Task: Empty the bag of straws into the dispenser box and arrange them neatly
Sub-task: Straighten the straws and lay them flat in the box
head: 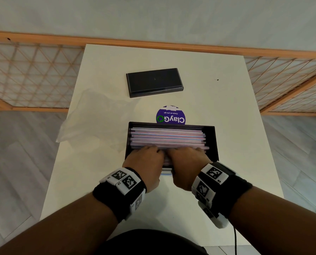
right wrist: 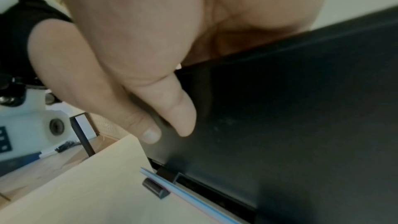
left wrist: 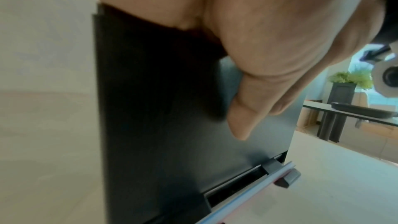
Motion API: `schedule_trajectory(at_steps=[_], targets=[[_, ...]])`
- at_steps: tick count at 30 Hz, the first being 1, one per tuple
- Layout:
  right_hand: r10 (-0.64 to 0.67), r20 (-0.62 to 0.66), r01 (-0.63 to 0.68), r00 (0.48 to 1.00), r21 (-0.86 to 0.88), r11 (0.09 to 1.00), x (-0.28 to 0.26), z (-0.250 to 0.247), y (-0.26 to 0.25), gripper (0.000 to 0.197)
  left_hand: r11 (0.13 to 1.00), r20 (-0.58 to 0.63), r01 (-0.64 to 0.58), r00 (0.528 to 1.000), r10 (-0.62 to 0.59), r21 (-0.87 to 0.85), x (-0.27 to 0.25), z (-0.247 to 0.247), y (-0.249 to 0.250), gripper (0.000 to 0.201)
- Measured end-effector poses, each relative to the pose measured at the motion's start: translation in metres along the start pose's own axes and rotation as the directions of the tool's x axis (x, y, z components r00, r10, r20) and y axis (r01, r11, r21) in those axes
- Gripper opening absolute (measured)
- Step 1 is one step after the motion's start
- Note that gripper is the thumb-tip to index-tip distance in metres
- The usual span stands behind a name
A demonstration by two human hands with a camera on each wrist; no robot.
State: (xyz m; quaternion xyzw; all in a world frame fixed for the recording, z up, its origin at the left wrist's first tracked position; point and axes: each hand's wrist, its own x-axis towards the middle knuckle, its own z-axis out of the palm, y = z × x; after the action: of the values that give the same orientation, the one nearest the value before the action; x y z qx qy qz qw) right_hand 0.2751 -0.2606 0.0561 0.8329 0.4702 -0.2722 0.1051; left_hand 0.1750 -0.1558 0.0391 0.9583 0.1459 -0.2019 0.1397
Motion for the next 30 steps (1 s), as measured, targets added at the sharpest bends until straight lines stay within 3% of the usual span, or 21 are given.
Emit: schedule_trajectory(at_steps=[3, 6, 13, 16, 21, 25, 28, 30], targets=[[0.069, 0.000, -0.069, 0.998, -0.035, 0.997, -0.002, 0.007, 0.005, 0.028, 0.999, 0.014, 0.019, 1.000, -0.020, 0.038, 0.000, 0.002, -0.001, 0.042], [0.103, 0.028, -0.103, 0.994, 0.000, 0.995, -0.004, 0.009, 0.008, 0.033, 0.997, 0.028, 0.057, 0.998, -0.059, 0.047, 0.000, 0.001, 0.000, 0.038], [0.024, -0.018, -0.023, 1.000, 0.030, 0.999, -0.003, 0.006, 0.010, 0.043, 0.998, 0.003, 0.036, 0.999, -0.036, 0.051, 0.000, 0.001, -0.001, 0.043], [0.031, -0.029, -0.030, 0.999, 0.053, 0.998, -0.003, 0.006, 0.010, 0.035, 0.999, -0.043, 0.026, 0.999, -0.025, 0.025, -0.001, 0.002, -0.001, 0.047], [0.044, -0.001, -0.044, 0.999, 0.021, 0.999, -0.001, 0.008, 0.008, 0.027, 0.998, 0.026, 0.050, 0.998, -0.051, 0.040, 0.002, 0.002, -0.001, 0.035], [0.011, -0.064, -0.006, 0.998, 0.070, 0.998, -0.010, -0.004, 0.009, 0.030, 0.999, -0.127, 0.020, 0.992, -0.016, 0.030, -0.009, -0.005, -0.001, 0.039], [0.007, -0.164, 0.012, 0.986, 0.117, 0.993, -0.024, -0.014, 0.014, 0.035, 0.995, -0.276, -0.100, 0.956, 0.101, 0.018, -0.021, -0.012, -0.006, 0.044], [0.009, -0.182, 0.022, 0.983, 0.167, 0.986, -0.030, -0.013, 0.015, 0.029, 0.988, -0.300, -0.156, 0.943, 0.146, -0.011, -0.023, -0.008, -0.009, 0.040]])
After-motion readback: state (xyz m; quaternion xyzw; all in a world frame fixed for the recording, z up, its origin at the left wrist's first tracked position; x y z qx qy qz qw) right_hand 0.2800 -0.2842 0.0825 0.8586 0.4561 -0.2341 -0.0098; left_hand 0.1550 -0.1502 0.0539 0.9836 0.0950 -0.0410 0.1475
